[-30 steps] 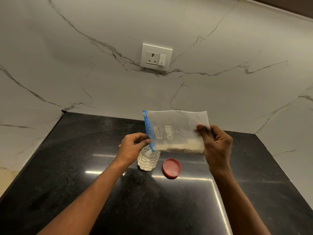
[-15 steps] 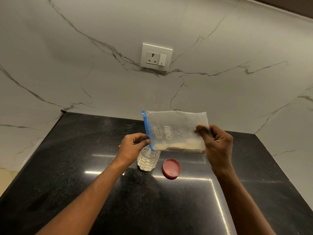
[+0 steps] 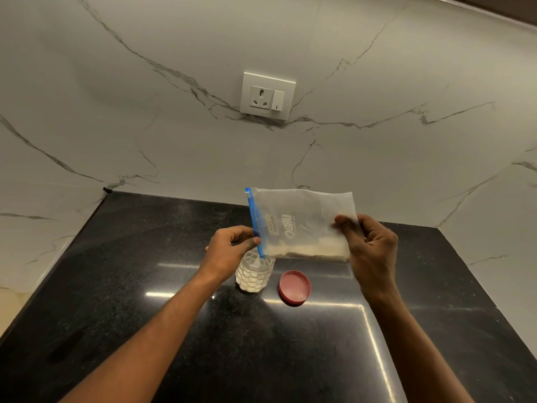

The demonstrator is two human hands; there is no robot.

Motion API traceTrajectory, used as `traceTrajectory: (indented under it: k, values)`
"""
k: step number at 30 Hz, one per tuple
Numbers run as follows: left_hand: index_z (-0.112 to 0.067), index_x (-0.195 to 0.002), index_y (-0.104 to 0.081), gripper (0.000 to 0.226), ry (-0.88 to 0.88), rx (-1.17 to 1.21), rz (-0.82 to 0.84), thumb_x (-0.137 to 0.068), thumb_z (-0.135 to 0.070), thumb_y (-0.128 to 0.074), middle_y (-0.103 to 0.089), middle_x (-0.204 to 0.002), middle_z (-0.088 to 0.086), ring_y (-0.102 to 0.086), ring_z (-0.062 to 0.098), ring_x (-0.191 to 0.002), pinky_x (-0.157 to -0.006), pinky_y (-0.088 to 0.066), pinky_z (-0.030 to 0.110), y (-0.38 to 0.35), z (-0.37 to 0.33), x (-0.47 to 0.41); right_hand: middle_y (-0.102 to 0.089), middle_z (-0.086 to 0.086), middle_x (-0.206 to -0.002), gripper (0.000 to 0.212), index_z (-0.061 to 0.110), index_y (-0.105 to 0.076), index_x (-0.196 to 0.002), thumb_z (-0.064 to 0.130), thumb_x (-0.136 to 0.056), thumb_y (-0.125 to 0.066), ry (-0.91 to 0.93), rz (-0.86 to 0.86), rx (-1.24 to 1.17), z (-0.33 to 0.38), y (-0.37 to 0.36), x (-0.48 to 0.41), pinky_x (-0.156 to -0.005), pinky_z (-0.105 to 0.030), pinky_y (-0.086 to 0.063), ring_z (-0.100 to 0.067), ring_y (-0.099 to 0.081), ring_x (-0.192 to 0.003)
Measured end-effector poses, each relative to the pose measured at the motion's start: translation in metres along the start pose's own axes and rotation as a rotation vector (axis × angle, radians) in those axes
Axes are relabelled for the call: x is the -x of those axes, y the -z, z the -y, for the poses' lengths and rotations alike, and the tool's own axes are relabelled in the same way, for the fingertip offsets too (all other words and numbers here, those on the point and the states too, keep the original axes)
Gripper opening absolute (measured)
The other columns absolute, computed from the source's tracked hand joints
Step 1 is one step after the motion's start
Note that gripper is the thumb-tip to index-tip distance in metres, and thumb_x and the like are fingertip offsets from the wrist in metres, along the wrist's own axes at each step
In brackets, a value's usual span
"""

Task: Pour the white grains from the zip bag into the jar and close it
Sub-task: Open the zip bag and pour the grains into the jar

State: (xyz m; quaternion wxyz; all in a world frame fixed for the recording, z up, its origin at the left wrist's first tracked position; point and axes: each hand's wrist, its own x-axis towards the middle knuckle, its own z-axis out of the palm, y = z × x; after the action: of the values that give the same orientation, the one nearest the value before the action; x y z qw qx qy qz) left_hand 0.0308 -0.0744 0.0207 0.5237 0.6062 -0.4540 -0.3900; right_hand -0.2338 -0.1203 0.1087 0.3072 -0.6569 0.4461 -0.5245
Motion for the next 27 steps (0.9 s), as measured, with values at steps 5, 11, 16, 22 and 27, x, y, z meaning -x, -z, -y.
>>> traceTrajectory:
  k: [5,11,16,22,27]
  values:
    - [-0.022,-0.112,-0.079,0.017,0.0,0.006,0.002,-0.097,-0.015,-0.074,-0.081,-0.109,-0.006,-0.077,0.006,-0.105,-0.092,-0.061,0.029,-0.0012,0.0002,0.0013,-0.078,0.003,-0.085,0.012,0.021,-0.079,-0.092,0.03,-0.098,-0.073,-0.007,-0.063,-0.044,0.0002,-0.0018,0.0008,-0.062,-0.034,-0.059,-0.022,-0.073,-0.077]
    - [-0.017,-0.114,-0.079,0.018,0.016,0.006,-0.005,-0.097,-0.014,-0.074,-0.081,-0.111,-0.003,-0.076,0.011,-0.109,-0.099,-0.061,0.038,-0.0012,-0.0007,0.0035,-0.078,0.005,-0.09,0.011,0.021,-0.078,-0.094,0.029,-0.098,-0.071,-0.013,-0.026,-0.072,0.0006,0.0002,0.0019,-0.064,-0.031,-0.063,-0.017,-0.075,-0.082]
    - [-0.016,-0.114,-0.079,0.018,0.013,0.018,-0.007,-0.097,-0.013,-0.074,-0.081,-0.111,-0.002,-0.076,0.011,-0.109,-0.101,-0.061,0.04,-0.0028,-0.0022,0.0048,-0.078,0.007,-0.089,0.009,0.019,-0.078,-0.093,0.024,-0.098,-0.072,-0.023,-0.035,-0.082,0.002,0.0014,0.0022,-0.062,-0.025,-0.061,-0.014,-0.075,-0.081]
    - [-0.017,-0.114,-0.079,0.018,0.011,0.005,-0.007,-0.097,-0.014,-0.074,-0.081,-0.112,-0.004,-0.075,0.01,-0.11,-0.101,-0.061,0.042,-0.0025,-0.003,0.0061,-0.078,0.005,-0.089,0.011,0.018,-0.077,-0.093,0.027,-0.098,-0.072,-0.034,-0.027,-0.066,0.0007,0.0022,0.0026,-0.061,-0.026,-0.061,-0.014,-0.074,-0.08]
    - [-0.018,-0.113,-0.079,0.018,0.016,-0.004,-0.011,-0.097,-0.014,-0.074,-0.081,-0.111,-0.004,-0.075,0.01,-0.109,-0.101,-0.061,0.043,-0.0025,-0.0044,0.0078,-0.078,0.01,-0.09,0.01,0.021,-0.076,-0.093,0.028,-0.097,-0.071,-0.029,0.015,-0.045,-0.0001,0.0018,0.003,-0.061,-0.029,-0.063,-0.016,-0.075,-0.082]
